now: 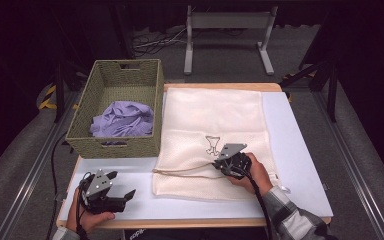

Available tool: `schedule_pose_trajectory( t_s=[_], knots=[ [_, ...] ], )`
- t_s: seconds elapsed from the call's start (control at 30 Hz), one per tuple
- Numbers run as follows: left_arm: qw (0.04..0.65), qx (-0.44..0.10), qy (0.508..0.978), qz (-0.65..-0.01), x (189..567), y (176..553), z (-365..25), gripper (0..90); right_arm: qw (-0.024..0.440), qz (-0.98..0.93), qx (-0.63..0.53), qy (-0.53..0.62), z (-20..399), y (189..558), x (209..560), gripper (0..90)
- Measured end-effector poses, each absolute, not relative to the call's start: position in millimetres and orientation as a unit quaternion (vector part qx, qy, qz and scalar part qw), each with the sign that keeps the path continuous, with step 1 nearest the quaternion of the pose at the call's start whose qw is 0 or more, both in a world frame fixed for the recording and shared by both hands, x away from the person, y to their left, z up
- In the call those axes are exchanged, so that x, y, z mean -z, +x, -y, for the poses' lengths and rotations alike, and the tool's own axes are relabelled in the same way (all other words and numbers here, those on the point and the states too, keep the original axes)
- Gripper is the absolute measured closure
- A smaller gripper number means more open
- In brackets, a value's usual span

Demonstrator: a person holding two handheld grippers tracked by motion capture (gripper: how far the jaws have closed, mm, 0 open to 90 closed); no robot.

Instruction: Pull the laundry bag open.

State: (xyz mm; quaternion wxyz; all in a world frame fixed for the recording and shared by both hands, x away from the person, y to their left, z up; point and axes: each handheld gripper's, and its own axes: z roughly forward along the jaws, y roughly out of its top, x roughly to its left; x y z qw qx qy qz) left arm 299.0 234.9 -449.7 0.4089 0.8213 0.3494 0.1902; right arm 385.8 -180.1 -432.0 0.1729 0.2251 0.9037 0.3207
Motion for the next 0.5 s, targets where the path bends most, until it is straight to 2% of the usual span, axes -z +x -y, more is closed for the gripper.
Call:
schedule_pose_trajectory(
  t_s=[0.2,0.5],
  knots=[
    [0.410,-0.195,0.822,-0.345,448.8,297.9,-233.7,14.4,0.185,-0.901,-0.324,0.221,179.3,383.9,431.0,87.9],
    [0.407,-0.188,0.825,-0.344,450.8,300.6,-234.0,10.3,0.194,-0.896,-0.333,0.219,180.7,381.3,427.9,88.0]
  ],
)
